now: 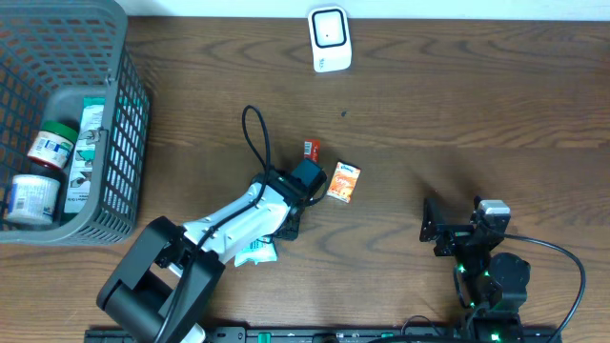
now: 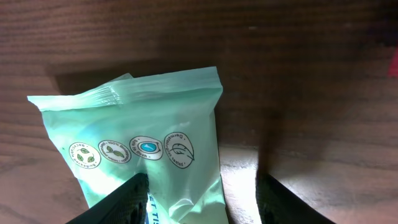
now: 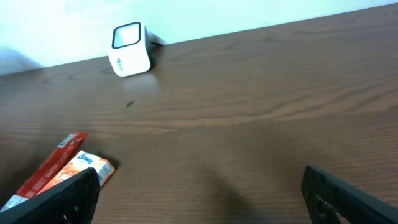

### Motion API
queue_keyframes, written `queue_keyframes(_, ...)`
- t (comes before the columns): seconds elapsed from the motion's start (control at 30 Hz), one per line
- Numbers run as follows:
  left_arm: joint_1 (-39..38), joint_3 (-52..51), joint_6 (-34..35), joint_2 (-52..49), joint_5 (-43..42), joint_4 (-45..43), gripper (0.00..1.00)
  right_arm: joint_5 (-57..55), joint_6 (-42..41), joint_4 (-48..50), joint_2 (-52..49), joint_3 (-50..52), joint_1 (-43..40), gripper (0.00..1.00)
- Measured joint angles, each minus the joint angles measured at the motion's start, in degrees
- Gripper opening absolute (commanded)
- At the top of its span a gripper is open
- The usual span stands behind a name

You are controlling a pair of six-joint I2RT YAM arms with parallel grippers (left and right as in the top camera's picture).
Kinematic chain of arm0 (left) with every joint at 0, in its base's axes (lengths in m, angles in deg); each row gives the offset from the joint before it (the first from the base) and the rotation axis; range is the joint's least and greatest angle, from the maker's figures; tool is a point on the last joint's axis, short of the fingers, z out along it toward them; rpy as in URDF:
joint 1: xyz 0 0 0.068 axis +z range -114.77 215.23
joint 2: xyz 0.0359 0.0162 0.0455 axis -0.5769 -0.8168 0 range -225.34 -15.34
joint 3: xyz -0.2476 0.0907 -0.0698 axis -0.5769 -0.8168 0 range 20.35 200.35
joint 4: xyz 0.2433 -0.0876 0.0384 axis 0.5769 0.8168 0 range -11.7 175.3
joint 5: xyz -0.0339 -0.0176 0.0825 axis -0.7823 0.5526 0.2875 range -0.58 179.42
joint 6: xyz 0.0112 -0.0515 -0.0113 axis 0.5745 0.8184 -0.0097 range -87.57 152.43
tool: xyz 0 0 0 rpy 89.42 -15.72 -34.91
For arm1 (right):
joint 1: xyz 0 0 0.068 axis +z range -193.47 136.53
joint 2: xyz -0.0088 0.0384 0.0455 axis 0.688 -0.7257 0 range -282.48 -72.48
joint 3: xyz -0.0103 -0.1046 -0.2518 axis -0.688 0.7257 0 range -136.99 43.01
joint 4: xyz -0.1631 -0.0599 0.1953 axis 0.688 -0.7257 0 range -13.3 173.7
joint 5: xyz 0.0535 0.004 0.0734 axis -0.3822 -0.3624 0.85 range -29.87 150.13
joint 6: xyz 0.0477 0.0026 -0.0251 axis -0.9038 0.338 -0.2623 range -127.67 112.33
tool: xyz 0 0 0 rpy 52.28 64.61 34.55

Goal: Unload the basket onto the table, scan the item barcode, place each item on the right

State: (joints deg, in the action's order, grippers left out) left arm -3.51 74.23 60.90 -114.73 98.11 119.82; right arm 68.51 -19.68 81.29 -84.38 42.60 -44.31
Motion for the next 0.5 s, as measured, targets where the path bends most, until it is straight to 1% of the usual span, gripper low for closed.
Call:
queue_keyframes(0.13,0.00,0.15,-0.02,-0.31,0.44,0.13,0.56,0.00,0.00,0.00,0.00,0.00,0.00,0.99)
queue_keyframes(0.17,0.00,0.13,-0.02,-0.31,0.46,0.13,0.45,0.00,0.00,0.02,0.00,0.00,0.00,0.99)
queue_keyframes(0.2,-0.02,0.07,-0.02,-0.31,0.52,0.09,0.31,0.00,0.00,0.00,0.00,0.00,0.00,0.99)
queue_keyframes(0.23,-0.02,-0.17,0.11,-0.31,1.18,0.22,0.13,0.00,0.00,0.02,0.00,0.00,0.00,0.99)
queue_keyframes(0.27,0.00,-0.31,-0.13,-0.31,2.21,0.48,0.07,0.00,0.00,0.02,0.00,0.00,0.00,0.99)
queue_keyframes(0.43,0.00,-0.48,-0.70,0.09,3.26,0.33,0.07,0.00,0.00,0.07,0.00,0.00,0.00,0.99)
queue_keyframes(0.5,0.02,-0.46,-2.38,0.22,2.84,0.37,0.07,0.00,0.00,0.07,0.00,0.00,0.00,0.99)
